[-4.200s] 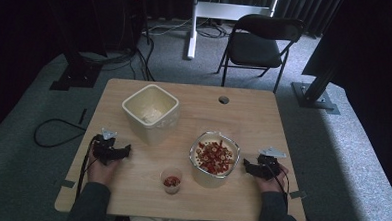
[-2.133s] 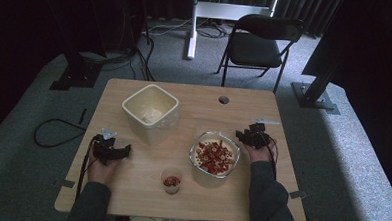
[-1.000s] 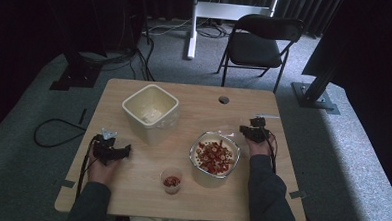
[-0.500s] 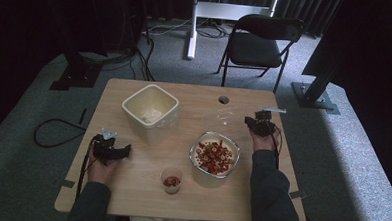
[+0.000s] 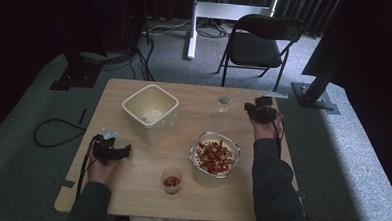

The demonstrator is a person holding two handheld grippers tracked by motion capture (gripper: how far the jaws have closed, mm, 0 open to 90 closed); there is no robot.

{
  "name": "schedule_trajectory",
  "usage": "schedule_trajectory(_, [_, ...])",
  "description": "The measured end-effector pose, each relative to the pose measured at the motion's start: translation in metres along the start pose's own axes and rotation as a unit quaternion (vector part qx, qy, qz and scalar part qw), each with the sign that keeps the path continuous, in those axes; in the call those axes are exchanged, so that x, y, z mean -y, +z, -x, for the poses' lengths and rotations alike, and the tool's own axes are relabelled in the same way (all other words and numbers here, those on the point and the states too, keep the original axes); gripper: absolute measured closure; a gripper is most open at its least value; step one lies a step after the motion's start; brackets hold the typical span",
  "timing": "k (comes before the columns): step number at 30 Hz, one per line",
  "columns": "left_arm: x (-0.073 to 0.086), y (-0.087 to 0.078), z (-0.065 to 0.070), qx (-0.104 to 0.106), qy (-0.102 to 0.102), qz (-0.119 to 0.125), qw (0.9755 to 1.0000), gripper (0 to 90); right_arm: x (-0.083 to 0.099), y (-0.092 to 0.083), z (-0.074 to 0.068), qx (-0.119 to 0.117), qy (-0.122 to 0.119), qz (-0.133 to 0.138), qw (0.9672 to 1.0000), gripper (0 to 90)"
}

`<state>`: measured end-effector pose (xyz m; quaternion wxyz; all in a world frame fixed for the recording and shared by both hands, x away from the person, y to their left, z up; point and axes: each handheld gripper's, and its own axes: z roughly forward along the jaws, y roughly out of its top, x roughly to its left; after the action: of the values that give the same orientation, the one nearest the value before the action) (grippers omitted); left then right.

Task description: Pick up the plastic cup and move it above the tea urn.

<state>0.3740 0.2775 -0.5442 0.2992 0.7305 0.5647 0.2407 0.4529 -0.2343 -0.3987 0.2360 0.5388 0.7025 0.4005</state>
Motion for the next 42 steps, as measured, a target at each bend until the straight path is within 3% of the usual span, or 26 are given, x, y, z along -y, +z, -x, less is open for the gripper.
schedule_trajectory(5, [0.000,0.000,0.000,0.000,0.000,0.000,1.0000,15.7,-0.009,-0.001,-0.006,-0.007,-0.006,0.003,1.0000,87.5])
schedule_trajectory(18, [0.000,0.000,0.000,0.000,0.000,0.000,1.0000,15.7,-0.042,-0.001,-0.040,-0.036,-0.032,0.011,0.9988,87.5])
schedule_trajectory(24, [0.000,0.000,0.000,0.000,-0.001,0.001,1.0000,15.7,-0.049,0.000,-0.048,-0.043,-0.035,0.008,0.9984,87.5])
schedule_trajectory(42, [0.000,0.000,0.000,0.000,0.000,0.000,1.0000,15.7,-0.084,0.008,-0.091,-0.076,-0.051,0.007,0.9958,87.4])
